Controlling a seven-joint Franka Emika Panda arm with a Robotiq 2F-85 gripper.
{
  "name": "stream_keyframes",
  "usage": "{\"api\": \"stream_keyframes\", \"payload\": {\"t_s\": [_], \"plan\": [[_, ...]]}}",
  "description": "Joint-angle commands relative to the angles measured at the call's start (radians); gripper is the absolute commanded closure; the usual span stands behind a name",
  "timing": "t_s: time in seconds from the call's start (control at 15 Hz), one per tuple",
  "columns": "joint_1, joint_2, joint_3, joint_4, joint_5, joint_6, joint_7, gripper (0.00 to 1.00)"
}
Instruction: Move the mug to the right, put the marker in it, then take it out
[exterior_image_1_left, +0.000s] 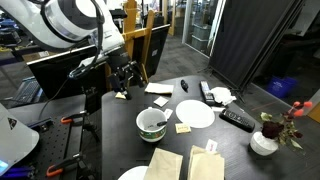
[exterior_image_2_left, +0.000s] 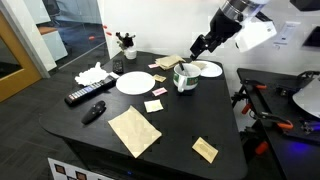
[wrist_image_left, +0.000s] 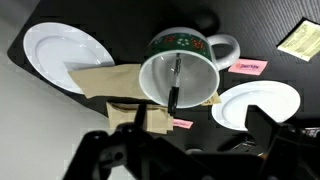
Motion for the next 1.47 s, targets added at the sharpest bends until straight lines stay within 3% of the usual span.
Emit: {"api": "stream_keyframes", "payload": {"t_s": [0.0, 0.27, 0.6, 0.87, 1.13, 1.33, 1.4], "plan": [[0.0, 0.0, -0.003, -0.002, 0.005, 0.001, -0.004, 0.0], [0.0, 0.0, -0.003, -0.004, 0.006, 0.002, -0.004, 0.0], [-0.015, 0.035, -0.001, 0.032, -0.016, -0.075, 0.082, 0.0], [-0.034, 0.074, -0.012, 0.052, -0.034, -0.056, 0.114, 0.0], [-0.058, 0.128, -0.024, 0.08, -0.073, -0.031, 0.143, 0.36], [-0.071, 0.171, -0.043, 0.106, -0.109, -0.007, 0.16, 0.46], [-0.073, 0.186, -0.048, 0.115, -0.117, 0.0, 0.16, 0.41]]}}
